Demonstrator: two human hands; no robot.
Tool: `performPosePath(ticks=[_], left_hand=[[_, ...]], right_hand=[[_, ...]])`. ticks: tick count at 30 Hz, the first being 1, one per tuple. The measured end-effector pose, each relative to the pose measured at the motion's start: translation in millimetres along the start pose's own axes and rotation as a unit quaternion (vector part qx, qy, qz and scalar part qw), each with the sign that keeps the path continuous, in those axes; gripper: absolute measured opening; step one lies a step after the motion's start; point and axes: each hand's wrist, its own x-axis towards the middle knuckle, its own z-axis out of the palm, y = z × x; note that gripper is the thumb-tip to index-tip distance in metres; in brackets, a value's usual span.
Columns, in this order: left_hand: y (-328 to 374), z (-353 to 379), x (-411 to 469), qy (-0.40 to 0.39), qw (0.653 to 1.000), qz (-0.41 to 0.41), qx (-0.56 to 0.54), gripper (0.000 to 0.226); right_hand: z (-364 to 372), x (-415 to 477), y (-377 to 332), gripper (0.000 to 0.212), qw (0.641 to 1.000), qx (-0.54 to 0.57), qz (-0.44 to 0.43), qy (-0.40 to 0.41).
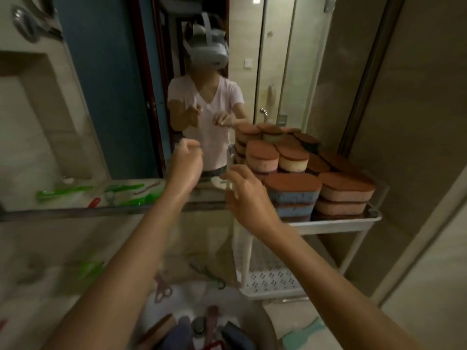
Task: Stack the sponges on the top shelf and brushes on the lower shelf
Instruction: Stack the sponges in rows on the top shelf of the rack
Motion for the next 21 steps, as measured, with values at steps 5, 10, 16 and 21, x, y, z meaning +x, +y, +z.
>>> performPosePath(ticks=[5, 10, 16, 21], left_hand=[[-114.4, -49.9, -52.8, 0.008, 0.996, -0.072, 0.060, 0.017], [-264.1, -59.8, -125.3, -0.084, 0.947, -0.276, 0.140, 0.021], [-324.1, -52.4, -201.8, -0.241, 0.863, -0.382, 0.227, 0.030], [-350.6, -30.0, -207.8, -0.297, 0.829, -0.409, 0.238, 0.021]], right_hand=[[84.0, -64.1, -25.6, 0.030, 0.977, 0.129, 0.084, -0.145], [173.7, -154.3, -6.2, 0.025, 0.908, 0.123, 0.183, -0.355], [235.6, -249.9, 33.7, 0.037, 0.800, 0.026, 0.231, -0.554], [257.4, -279.7, 57.5, 0.069, 0.771, -0.055, 0.200, -0.602]])
